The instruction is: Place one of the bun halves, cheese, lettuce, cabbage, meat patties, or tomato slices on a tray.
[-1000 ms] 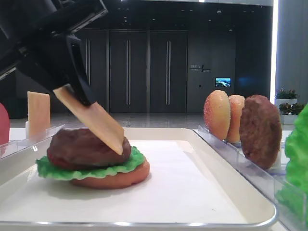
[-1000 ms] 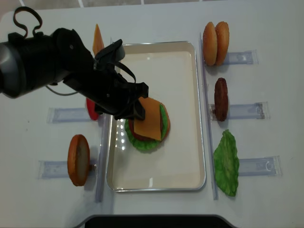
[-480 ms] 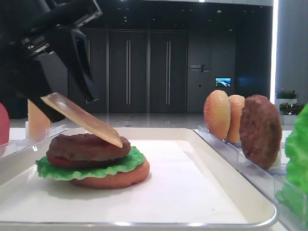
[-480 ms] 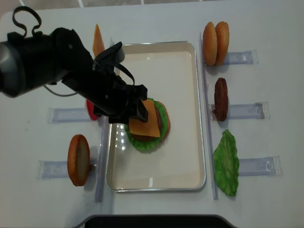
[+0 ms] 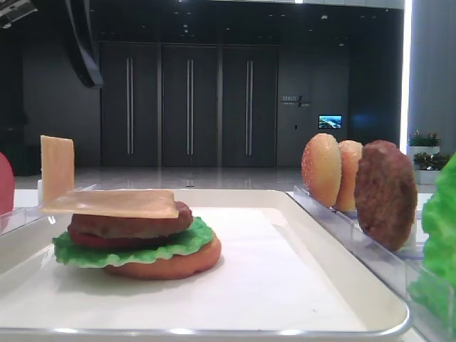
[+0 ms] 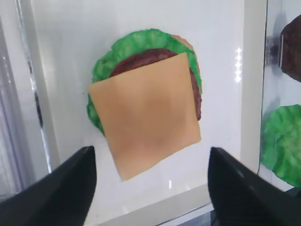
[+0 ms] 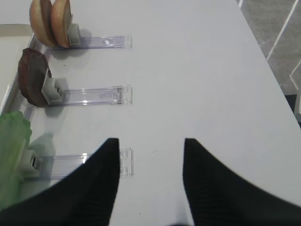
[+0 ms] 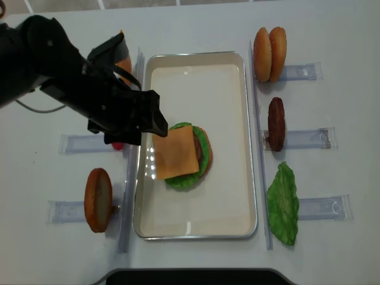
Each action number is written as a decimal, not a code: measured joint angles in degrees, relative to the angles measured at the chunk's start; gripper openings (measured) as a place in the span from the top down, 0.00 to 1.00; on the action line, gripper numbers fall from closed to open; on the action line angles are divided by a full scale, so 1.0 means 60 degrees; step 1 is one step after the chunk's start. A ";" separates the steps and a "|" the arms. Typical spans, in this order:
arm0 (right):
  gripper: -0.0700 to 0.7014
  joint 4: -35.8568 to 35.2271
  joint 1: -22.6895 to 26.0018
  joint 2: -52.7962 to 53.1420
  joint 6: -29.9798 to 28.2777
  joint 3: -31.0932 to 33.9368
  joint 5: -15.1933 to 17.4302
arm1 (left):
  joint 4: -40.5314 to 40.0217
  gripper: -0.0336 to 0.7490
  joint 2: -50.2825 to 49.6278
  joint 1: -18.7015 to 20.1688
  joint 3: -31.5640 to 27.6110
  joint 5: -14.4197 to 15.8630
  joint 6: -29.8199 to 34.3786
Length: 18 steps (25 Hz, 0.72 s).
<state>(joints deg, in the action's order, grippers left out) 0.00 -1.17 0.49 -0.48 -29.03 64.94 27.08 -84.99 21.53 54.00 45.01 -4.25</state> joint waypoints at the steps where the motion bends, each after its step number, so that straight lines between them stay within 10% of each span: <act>1: 0.51 0.0000 0.0000 0.0000 0.0000 0.0000 0.0000 | -0.0216 0.24 0.0124 0.0000 0.0000 0.0036 -0.0255; 18: 0.51 0.0000 0.0000 0.0000 0.0000 0.0000 0.0000 | -0.4950 0.30 0.0298 0.0000 0.2943 0.4069 -0.3066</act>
<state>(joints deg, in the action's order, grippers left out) 0.00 -1.17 0.49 -0.48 -29.03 64.94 -2.62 -83.20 21.53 71.66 69.43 -22.64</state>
